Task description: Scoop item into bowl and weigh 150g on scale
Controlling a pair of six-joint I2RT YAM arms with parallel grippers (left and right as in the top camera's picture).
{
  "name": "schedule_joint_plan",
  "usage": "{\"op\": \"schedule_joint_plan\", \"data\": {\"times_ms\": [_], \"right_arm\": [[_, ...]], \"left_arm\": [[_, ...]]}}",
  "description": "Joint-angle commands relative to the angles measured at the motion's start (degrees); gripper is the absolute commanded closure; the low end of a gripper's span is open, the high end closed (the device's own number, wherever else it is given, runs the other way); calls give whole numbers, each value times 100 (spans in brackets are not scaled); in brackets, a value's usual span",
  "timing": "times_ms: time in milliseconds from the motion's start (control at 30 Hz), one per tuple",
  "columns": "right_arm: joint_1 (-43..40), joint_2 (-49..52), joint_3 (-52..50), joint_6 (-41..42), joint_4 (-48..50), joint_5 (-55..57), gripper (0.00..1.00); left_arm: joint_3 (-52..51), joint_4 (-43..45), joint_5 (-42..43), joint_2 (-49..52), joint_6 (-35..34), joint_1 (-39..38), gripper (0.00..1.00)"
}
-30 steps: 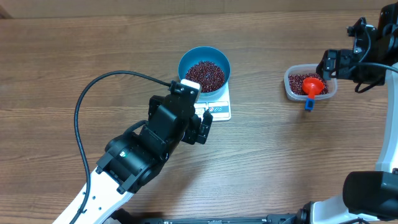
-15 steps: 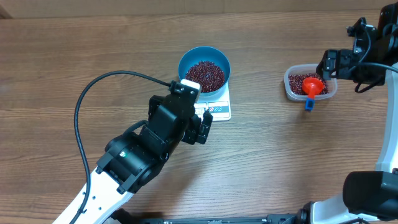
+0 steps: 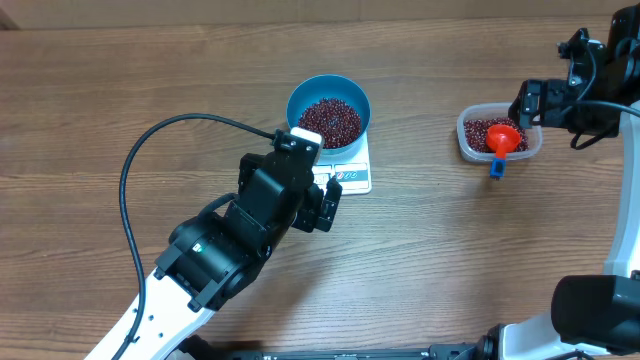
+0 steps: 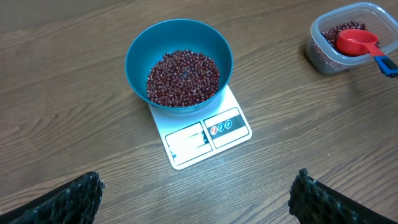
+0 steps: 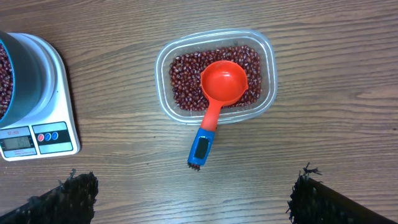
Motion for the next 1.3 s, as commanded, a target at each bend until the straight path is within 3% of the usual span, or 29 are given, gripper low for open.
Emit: {"op": "schedule_joint_plan", "data": {"times_ms": [0,300,433,667,1000,1267], "right_arm": [[-2,-42,129,-22,4,-24,0],[-2,-42,129,-22,4,-24,0],[-2,-42,129,-22,4,-24,0],[-2,-42,129,-22,4,-24,0],[-2,-42,129,-22,4,-24,0],[-2,-42,129,-22,4,-24,0]], "left_arm": [[85,-46,-83,28,28,35,1],[85,-212,-35,28,-15,33,1],[85,-155,109,28,-590,35,1],[79,-221,-350,302,-1563,35,1],[79,-208,-518,1676,-2868,35,0],[79,28,-487,2363,-3283,35,1]]}}
